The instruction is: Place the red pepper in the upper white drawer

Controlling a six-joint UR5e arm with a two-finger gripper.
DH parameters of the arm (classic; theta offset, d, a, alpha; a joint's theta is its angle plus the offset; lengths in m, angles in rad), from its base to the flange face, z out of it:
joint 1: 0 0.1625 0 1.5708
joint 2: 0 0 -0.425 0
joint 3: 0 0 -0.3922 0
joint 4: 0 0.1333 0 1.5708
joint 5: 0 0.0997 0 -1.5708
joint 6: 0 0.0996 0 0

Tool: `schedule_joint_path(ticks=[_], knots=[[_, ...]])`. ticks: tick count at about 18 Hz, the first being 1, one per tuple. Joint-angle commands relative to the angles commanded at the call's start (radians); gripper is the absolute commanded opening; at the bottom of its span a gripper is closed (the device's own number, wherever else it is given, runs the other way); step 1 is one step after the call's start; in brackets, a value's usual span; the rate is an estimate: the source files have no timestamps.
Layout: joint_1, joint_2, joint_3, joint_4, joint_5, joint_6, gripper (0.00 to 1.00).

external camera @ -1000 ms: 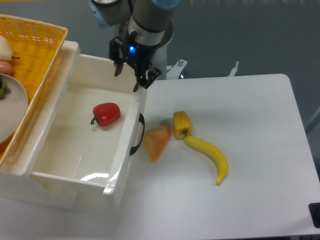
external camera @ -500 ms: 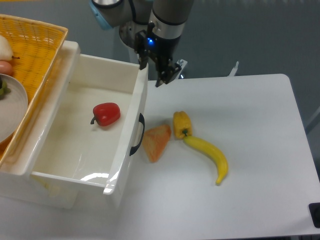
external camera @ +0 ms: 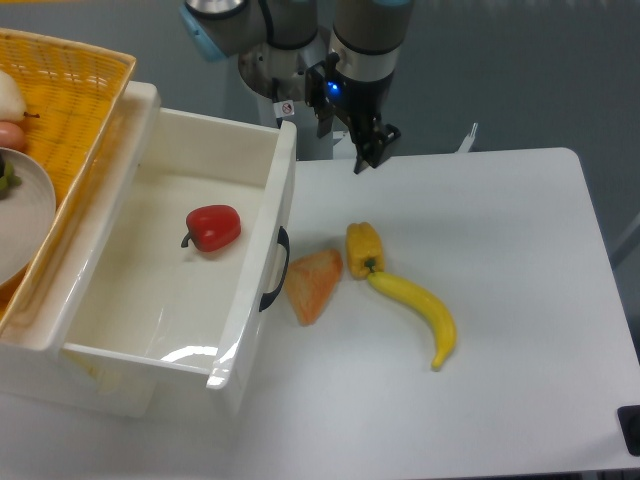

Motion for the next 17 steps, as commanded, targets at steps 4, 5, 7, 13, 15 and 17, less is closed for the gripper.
schedule_joint_path(ticks=[4, 5, 7, 13, 15, 17], knots=[[0.002, -0.008, -0.002, 0.002, -0.002, 0.0, 0.96], [0.003, -0.009, -0.002, 0.002, -0.003, 0.0, 0.99], [0.002, -0.017, -0.002, 0.003, -0.003, 0.0, 1.0], [-0.006, -0.04, -0.003, 0.06, -0.005, 0.012, 1.0], [-0.006, -0.054, -0.005, 0.089, -0.008, 0.011, 1.0], [-0.005, -0.058, -0.009, 0.097, -0.008, 0.011, 1.0]])
